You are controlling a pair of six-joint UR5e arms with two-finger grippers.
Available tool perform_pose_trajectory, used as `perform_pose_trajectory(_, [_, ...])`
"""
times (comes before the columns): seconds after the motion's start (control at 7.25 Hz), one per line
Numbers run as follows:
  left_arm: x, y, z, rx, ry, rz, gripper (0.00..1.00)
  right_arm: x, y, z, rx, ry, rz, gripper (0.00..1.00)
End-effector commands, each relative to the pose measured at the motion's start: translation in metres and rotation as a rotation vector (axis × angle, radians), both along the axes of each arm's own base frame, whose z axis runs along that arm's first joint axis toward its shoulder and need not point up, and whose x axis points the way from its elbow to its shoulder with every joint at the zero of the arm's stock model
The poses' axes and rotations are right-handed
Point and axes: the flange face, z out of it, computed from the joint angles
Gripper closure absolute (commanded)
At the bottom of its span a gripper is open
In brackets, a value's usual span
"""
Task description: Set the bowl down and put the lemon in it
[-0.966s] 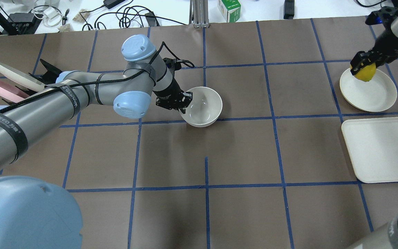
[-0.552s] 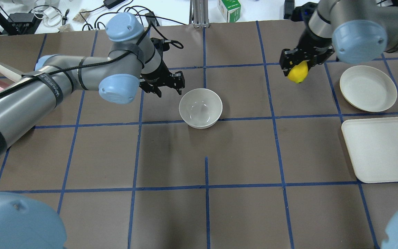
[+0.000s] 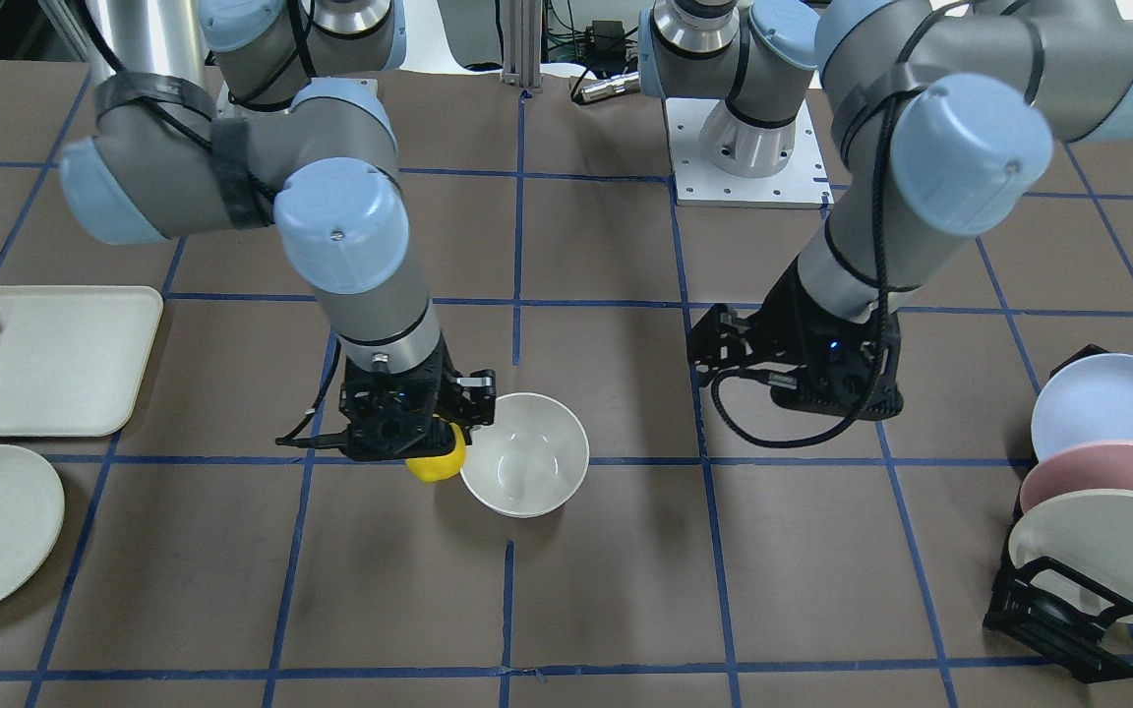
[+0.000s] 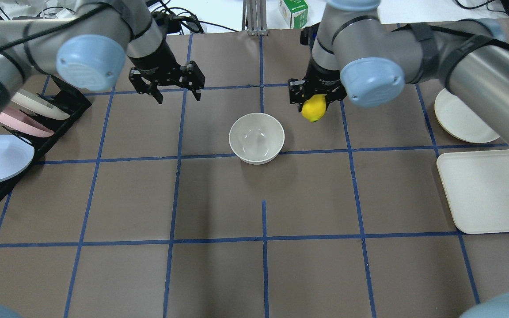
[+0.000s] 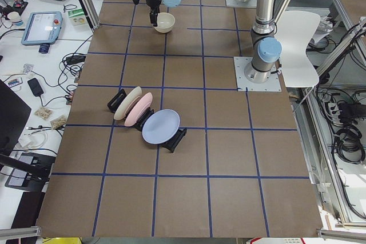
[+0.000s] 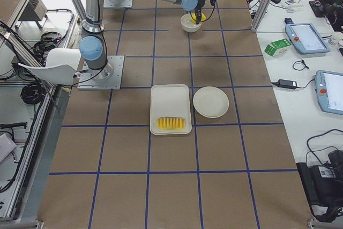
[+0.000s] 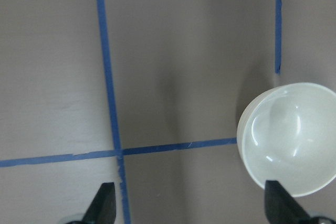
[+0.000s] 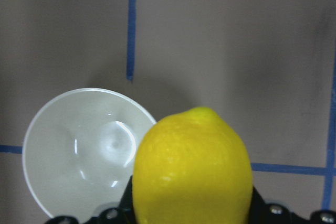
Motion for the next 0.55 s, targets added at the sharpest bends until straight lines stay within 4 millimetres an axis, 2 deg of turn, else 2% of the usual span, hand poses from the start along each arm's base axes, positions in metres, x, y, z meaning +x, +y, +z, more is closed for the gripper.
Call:
perform_pose_trajectory(0.0, [0.018, 0.042, 0.052, -0.007, -0.077, -0.011, 0.00, 0.063, 0.023, -0.029, 0.009, -0.010, -0.021, 0.90])
perform_pose_trajectory(0.14, [0.023, 0.044, 0.054, -0.011, -0.063, -0.002, 0.00, 0.075, 0.024, -0.038, -0.012, -0.017, -0.006, 0.89])
perform_pose_trajectory(0.41, [0.019, 0.047, 0.052, -0.015, -0.060, 0.002, 0.00, 0.077, 0.018, -0.075, 0.014, 0.009, -0.001, 0.85])
